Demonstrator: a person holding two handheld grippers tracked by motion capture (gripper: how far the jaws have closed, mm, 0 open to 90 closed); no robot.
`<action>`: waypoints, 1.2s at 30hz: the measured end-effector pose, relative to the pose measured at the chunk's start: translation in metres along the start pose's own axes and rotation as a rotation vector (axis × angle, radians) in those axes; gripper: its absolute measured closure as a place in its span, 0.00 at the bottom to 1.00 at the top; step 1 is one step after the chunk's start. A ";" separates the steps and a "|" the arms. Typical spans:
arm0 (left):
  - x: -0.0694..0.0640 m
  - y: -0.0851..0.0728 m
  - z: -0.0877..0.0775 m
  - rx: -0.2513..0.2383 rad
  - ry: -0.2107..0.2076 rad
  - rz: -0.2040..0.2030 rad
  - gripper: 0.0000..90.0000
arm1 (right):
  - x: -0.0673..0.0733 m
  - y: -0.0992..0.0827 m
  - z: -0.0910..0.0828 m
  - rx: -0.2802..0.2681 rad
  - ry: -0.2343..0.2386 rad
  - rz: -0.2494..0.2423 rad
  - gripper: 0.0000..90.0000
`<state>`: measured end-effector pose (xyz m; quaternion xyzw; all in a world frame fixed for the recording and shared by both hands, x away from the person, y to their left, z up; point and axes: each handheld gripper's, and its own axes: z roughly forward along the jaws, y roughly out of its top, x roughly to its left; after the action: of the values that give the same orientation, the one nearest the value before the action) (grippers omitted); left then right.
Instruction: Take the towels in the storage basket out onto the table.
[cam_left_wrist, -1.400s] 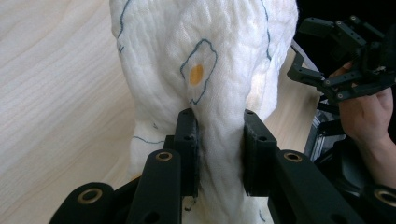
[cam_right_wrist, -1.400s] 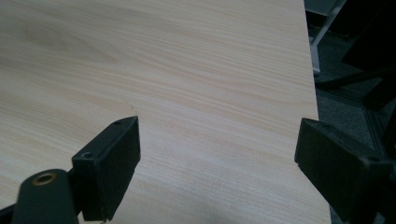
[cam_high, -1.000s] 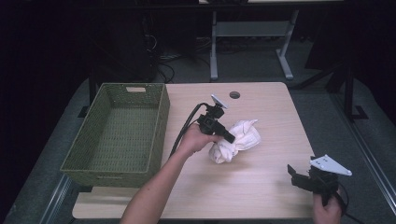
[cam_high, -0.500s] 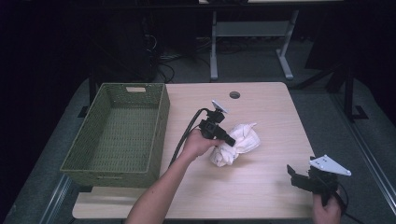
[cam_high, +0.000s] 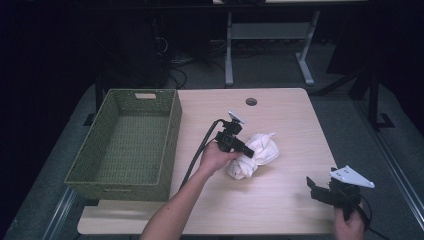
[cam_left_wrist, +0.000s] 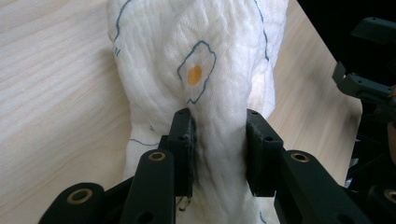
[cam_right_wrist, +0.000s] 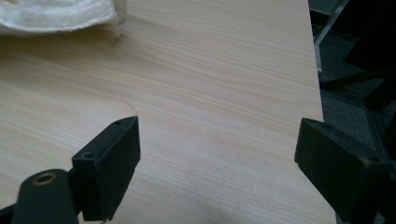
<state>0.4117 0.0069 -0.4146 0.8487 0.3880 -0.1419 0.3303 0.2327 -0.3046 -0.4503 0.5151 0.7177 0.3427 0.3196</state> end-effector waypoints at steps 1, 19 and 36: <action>0.000 0.000 0.000 0.000 0.000 0.000 0.74 | 0.000 0.000 0.000 0.000 0.000 0.000 0.15; 0.001 -0.010 0.005 -0.048 0.003 -0.009 0.49 | 0.000 0.000 0.000 -0.001 0.000 0.000 0.15; -0.005 -0.041 -0.034 -0.135 0.031 0.036 0.36 | 0.003 0.000 0.001 0.009 -0.008 -0.009 0.15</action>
<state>0.3770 0.0466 -0.4055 0.8333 0.3864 -0.0963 0.3834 0.2326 -0.3019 -0.4515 0.5144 0.7204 0.3360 0.3217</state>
